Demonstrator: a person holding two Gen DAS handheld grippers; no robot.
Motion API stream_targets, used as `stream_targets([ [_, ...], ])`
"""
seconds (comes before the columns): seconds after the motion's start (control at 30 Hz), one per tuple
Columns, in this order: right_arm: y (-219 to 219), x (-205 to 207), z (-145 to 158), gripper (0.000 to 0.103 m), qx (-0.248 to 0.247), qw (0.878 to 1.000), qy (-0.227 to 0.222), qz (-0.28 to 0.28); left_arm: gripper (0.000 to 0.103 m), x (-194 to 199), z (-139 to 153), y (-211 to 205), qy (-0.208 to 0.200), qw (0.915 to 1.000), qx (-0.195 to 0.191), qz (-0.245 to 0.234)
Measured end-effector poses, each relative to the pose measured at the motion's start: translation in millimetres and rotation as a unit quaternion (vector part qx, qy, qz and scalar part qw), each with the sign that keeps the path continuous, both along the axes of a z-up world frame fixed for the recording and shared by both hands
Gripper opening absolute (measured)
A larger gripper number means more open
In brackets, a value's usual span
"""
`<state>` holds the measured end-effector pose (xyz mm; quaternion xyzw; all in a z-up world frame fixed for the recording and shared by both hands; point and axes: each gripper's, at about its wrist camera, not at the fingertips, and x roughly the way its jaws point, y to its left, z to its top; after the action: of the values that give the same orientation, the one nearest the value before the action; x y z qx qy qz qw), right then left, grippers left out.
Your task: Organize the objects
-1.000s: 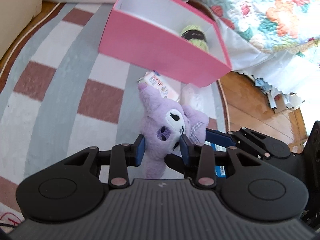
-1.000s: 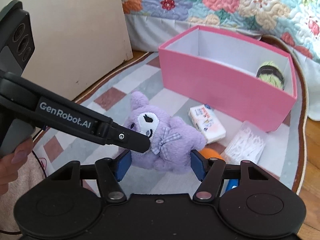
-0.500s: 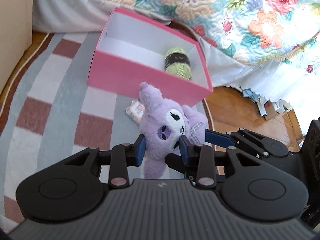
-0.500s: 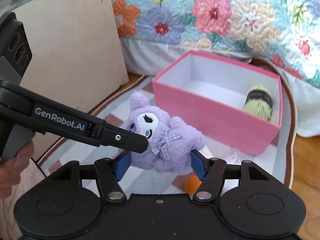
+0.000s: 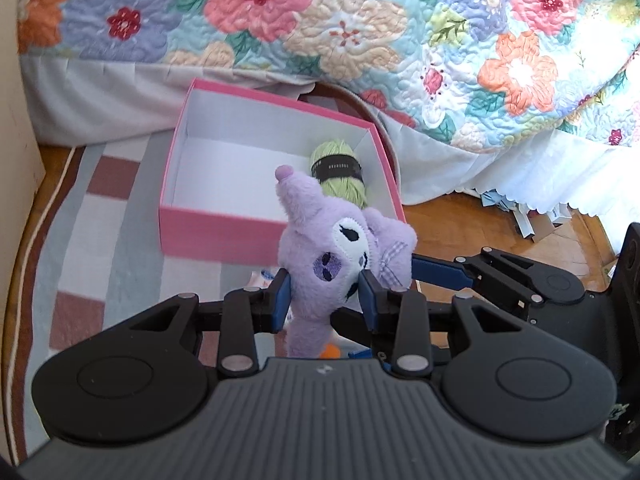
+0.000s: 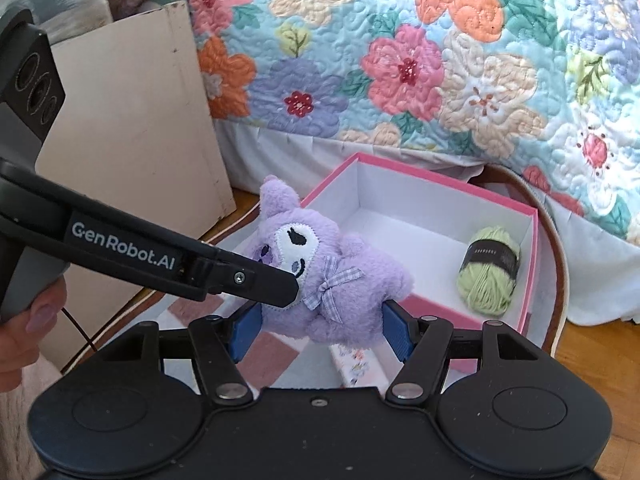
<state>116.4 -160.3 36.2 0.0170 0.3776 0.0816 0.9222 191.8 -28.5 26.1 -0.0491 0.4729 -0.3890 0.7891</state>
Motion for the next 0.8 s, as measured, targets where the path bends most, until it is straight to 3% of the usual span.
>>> stream_targets([
  [0.53, -41.2, 79.1, -0.4, 0.066, 0.019, 0.999, 0.033, -0.002, 0.035, 80.6, -5.1, -53.8, 0.027, 0.9994, 0.022, 0.002],
  [0.8, -60.1, 110.1, -15.9, 0.066, 0.052, 0.999, 0.012, 0.006, 0.035, 116.0, -18.1, -61.7, 0.025, 0.9996, 0.008, 0.009],
])
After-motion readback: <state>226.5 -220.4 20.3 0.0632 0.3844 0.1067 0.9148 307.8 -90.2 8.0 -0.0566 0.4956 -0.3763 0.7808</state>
